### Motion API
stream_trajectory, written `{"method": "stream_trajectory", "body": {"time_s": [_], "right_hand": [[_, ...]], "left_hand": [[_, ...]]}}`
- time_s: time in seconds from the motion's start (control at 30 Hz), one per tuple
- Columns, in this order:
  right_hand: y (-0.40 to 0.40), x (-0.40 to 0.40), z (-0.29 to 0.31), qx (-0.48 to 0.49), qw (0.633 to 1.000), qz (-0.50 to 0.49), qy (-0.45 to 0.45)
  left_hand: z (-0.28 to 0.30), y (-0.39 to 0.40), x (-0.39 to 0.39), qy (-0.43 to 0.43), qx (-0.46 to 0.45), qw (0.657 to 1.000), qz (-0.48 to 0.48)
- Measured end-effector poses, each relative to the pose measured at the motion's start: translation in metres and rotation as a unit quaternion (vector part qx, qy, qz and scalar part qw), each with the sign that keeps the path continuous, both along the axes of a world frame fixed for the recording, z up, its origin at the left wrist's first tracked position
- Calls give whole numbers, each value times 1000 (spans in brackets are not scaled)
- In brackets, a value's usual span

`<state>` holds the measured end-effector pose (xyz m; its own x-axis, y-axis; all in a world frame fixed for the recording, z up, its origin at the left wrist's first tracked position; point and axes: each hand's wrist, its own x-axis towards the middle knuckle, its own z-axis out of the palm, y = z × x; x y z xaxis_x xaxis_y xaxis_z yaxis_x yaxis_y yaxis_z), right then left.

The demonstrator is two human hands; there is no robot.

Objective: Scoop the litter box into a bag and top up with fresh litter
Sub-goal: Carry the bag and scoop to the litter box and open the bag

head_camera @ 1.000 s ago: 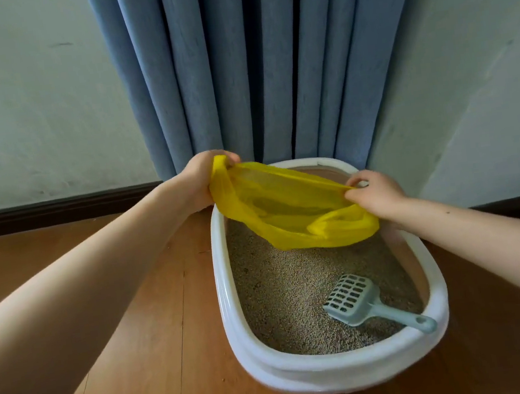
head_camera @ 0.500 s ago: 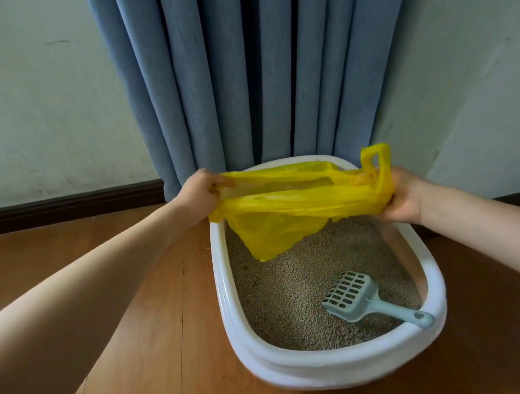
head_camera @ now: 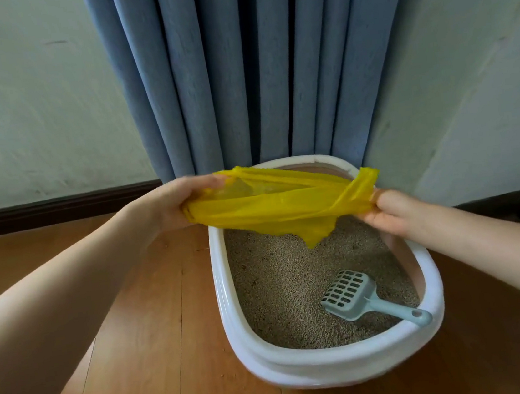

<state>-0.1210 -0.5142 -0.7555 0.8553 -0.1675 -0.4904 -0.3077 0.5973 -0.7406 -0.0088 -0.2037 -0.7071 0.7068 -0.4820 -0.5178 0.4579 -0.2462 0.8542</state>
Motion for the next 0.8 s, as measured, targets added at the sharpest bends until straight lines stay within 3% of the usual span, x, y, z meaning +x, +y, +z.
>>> {"method": "stream_trajectory", "body": {"time_s": [0.07,0.17,0.23,0.3,0.37,0.5,0.6,0.67,0.73,0.8], "right_hand": [[-3,1,4,8,1000,-9,-17],[11,-1,13,-4,997,73,6],[24,0,12,-44,991,121,37],[33,0,1,-171,966,187,54],[34,-4,-11,-211,959,174,77],[21,-11,-19,-153,978,87,111],[14,-7,-10,-90,991,49,81],[15,-8,-1,-36,996,39,72],[18,-6,1,-50,995,43,75],[23,-8,1,-58,993,82,69]], "left_hand": [[-4,6,0,-61,96,990,-83],[-13,2,2,-122,164,979,24],[-21,-2,6,-150,161,971,97],[-24,-7,10,-154,132,968,150],[-23,-9,13,-142,103,971,163],[-18,-3,10,8,47,993,112],[-20,5,10,55,24,992,115],[-18,8,5,64,13,995,80],[-15,6,-1,36,64,997,29],[-15,3,-2,2,134,989,69]]}}
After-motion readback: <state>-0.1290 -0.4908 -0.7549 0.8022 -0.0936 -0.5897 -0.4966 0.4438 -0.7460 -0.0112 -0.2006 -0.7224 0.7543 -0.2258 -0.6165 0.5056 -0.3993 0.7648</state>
